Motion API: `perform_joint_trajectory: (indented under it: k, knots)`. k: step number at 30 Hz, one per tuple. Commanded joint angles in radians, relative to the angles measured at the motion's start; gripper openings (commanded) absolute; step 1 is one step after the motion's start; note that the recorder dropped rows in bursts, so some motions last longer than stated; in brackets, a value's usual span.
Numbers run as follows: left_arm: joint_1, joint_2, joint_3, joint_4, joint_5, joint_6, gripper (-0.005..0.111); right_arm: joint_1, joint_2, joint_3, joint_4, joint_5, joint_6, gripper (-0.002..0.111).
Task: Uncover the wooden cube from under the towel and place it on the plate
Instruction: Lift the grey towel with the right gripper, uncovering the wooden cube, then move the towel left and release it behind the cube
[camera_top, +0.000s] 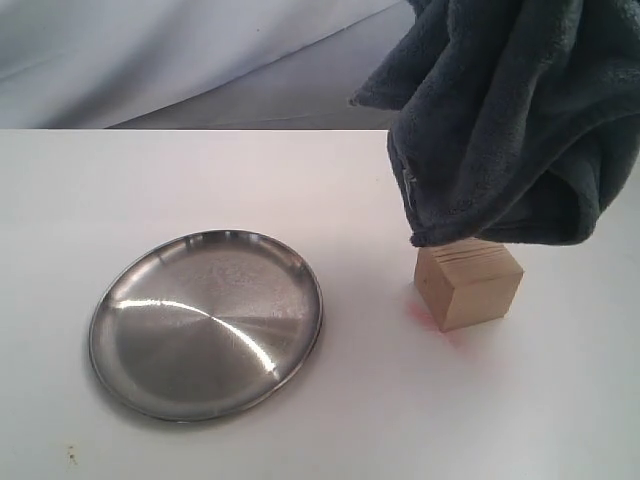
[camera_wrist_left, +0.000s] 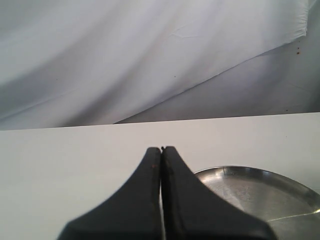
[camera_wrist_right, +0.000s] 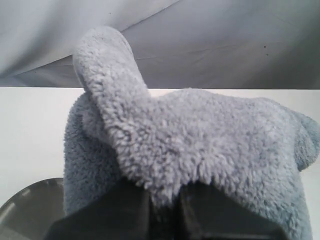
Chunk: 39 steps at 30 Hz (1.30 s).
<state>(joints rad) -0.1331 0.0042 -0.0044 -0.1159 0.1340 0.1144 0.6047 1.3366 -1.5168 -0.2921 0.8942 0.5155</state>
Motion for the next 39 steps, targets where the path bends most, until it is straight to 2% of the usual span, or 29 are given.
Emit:
perform_joint_trajectory:
  k: [1, 16, 39]
  knots:
    - [-0.005, -0.004, 0.004, -0.002, -0.003, -0.003, 0.000, 0.004, 0.058, -0.008, -0.006, -0.131, 0.002, 0.000]
    - [-0.005, -0.004, 0.004, -0.002, -0.003, -0.003, 0.000, 0.002, 0.300, -0.008, -0.013, -0.468, 0.010, 0.000]
    - [-0.005, -0.004, 0.004, -0.002, -0.003, -0.003, 0.000, 0.002, 0.722, -0.008, 0.036, -0.528, 0.050, 0.000]
